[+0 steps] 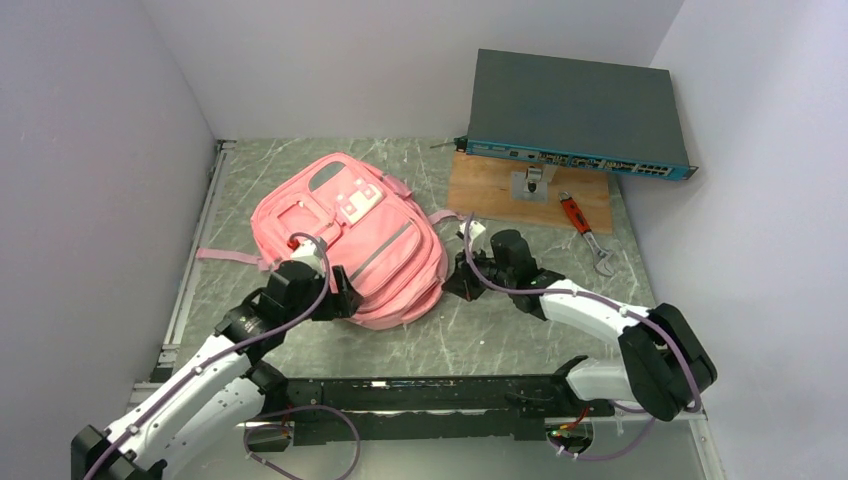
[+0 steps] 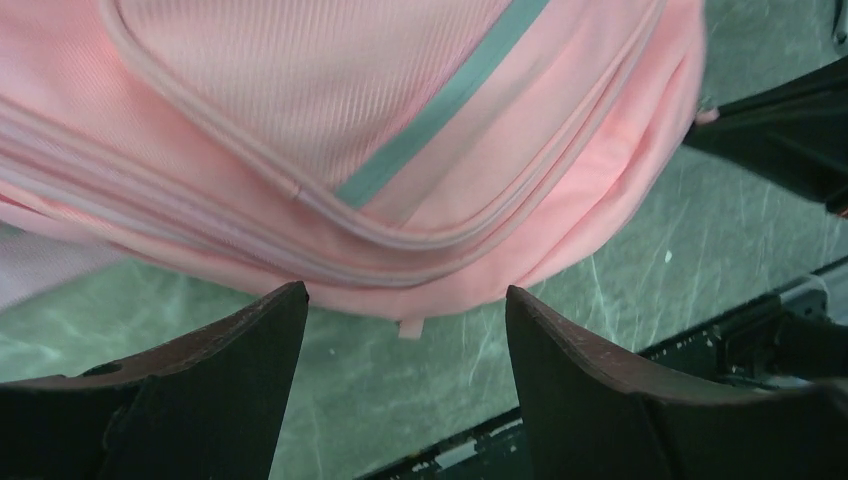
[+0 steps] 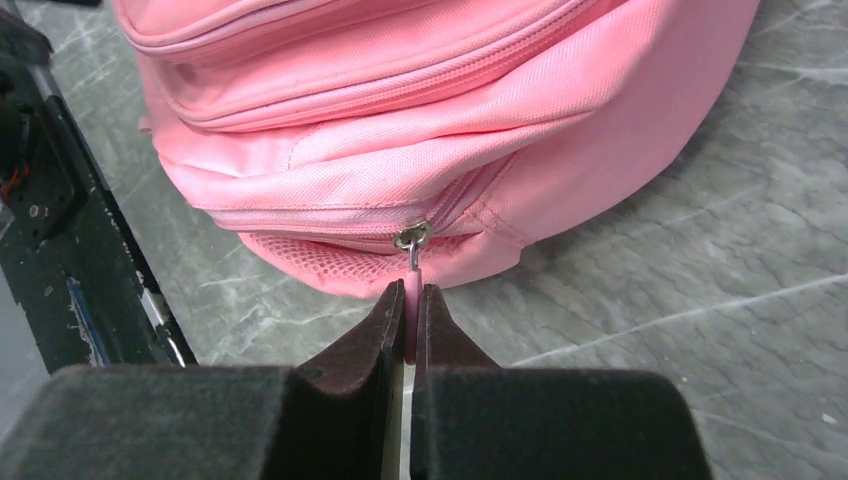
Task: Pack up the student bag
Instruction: Zip the student bag at the center of the board.
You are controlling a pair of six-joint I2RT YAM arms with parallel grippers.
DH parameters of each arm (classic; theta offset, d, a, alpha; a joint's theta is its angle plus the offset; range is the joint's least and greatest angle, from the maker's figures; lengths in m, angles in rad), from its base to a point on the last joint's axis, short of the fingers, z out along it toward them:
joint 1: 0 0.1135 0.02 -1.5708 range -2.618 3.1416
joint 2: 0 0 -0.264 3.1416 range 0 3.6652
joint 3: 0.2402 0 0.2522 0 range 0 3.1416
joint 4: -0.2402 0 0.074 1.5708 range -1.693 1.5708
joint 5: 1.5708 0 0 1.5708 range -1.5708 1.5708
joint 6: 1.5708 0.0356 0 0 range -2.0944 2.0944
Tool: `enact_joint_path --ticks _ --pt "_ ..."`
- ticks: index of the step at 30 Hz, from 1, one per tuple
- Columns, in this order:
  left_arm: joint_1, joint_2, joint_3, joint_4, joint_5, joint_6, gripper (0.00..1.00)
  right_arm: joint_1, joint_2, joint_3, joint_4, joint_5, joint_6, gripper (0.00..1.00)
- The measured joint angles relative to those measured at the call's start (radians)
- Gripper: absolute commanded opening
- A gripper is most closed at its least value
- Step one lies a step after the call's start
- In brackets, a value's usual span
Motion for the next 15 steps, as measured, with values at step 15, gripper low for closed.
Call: enact_joint_path --ticks 15 --pt "0.008 0.228 -0.225 0.451 0.167 -0.206 0.79 0.309 0.010 0.128 -0.216 0.272 -0.011 0.00"
